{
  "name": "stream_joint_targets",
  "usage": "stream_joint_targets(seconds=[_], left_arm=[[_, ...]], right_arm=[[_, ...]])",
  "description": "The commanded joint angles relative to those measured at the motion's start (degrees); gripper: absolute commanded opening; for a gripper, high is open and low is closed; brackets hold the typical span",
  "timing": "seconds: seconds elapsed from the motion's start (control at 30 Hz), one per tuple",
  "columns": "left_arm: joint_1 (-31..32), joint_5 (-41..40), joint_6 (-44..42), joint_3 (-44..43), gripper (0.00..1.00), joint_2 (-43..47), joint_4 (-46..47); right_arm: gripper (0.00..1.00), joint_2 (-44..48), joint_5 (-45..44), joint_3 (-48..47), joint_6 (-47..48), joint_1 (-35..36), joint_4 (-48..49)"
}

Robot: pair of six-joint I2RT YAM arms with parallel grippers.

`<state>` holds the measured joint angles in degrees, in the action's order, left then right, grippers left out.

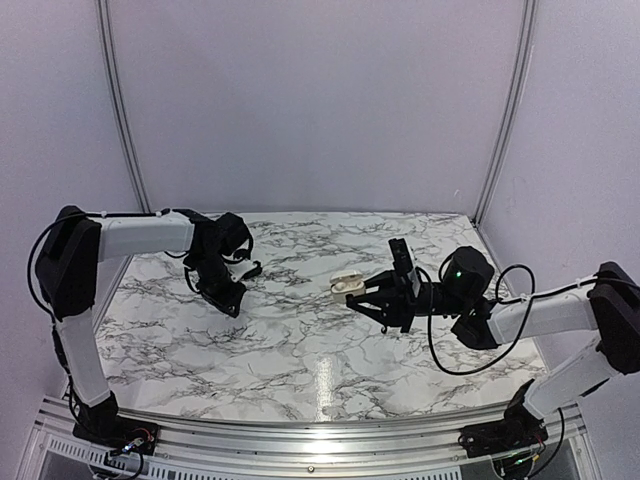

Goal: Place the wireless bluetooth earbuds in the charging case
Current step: Pick up the right earbud from the center of the board, then insert the right earbud into the right side groove of the charging case.

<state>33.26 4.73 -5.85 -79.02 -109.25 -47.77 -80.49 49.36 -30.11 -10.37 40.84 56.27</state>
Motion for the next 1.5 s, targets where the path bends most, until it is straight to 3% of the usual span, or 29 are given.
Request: stream_joint_targets(seconds=[0.0, 0.17, 0.37, 0.53, 0.97, 1.13, 1.47], left_arm=[[-0.25, 5.16, -0.3, -0.65, 0.15, 5.64, 4.11], [-0.13, 11.48, 0.22, 1.06, 0.13, 13.49, 12.45], [0.47, 18.86, 6.41, 9.26, 0.12, 26.62, 31.43], [3.66, 20.7, 9.4, 13.62, 0.13, 32.45, 41.54], [13.14, 23.81, 14.17, 18.76, 0.12, 35.8, 59.54], [16.82, 22.14, 13.49, 17.93, 0.12, 33.94, 61.01], [19.2, 20.24, 17.23, 17.54, 0.12, 29.8, 69.08]], right_arm=[[0.0, 2.17, -2.99, 0.46, 2.51, -0.44, 0.33], [0.0, 3.27, -5.54, 1.1, 4.12, -0.43, 1.03], [0.0, 2.77, -10.7, 1.79, 6.17, 0.26, 3.98], [0.0, 1.1, -16.94, 2.42, 10.12, 3.05, 7.53], [0.0, -7.43, -33.04, 2.69, 14.84, 9.3, 21.66], [0.0, -10.34, -38.54, 2.6, 13.24, 10.39, 26.23], [0.0, -13.08, -46.07, 0.22, 10.64, 12.13, 27.25]])
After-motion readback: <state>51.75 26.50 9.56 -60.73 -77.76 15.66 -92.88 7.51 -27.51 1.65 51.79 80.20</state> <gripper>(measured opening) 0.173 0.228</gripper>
